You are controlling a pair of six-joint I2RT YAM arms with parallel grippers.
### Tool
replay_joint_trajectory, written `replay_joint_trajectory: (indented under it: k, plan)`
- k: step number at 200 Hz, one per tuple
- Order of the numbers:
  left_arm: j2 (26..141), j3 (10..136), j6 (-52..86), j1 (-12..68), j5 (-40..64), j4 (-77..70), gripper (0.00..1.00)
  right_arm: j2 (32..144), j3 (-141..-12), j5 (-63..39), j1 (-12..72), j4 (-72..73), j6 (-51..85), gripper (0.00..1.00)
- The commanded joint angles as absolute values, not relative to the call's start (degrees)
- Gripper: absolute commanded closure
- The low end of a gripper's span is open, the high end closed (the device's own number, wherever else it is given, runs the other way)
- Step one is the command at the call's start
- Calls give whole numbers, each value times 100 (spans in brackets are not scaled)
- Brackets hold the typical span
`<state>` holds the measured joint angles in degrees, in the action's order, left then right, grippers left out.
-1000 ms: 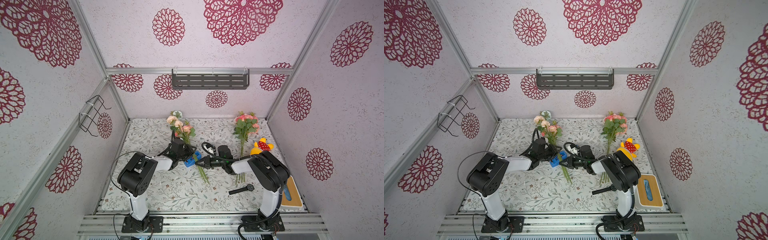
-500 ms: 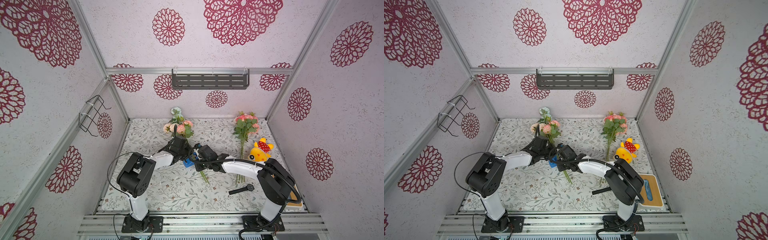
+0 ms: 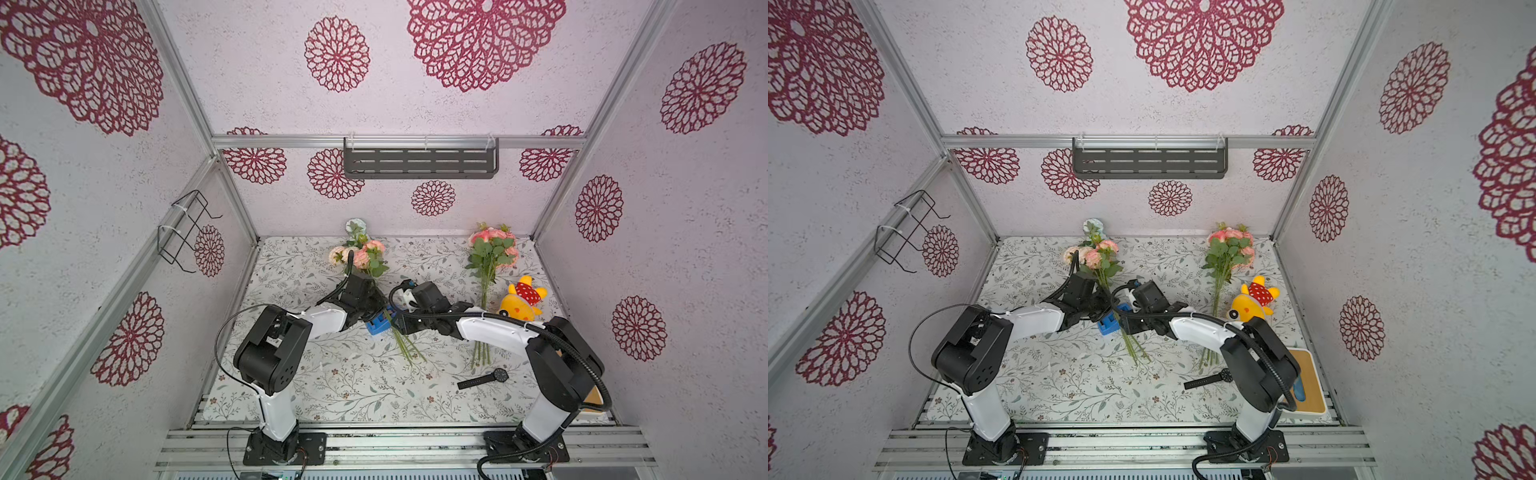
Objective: Wrap bouquets with tape
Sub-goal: Wrap the tape around the bouquet, then move the Tape Cutter to the center of the board.
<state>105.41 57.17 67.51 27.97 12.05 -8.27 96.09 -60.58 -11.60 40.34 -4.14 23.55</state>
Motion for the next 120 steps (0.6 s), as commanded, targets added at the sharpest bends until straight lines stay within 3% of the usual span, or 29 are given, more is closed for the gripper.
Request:
replay_joint_trajectory:
  k: [1, 56, 120]
  plan:
    - [10393, 5671, 6647, 2761, 1249, -1053, 100, 9412, -6167, -1511, 3582, -215, 2481, 52]
    - [10311, 5605, 6627, 2707, 1222, -900, 100, 10602, -7150, -1949, 3467, -725, 2180, 56]
    - [10316, 5625, 6615, 2691, 1249, -879, 100, 11175, -7632, -1662, 3536, -1272, 1901, 61]
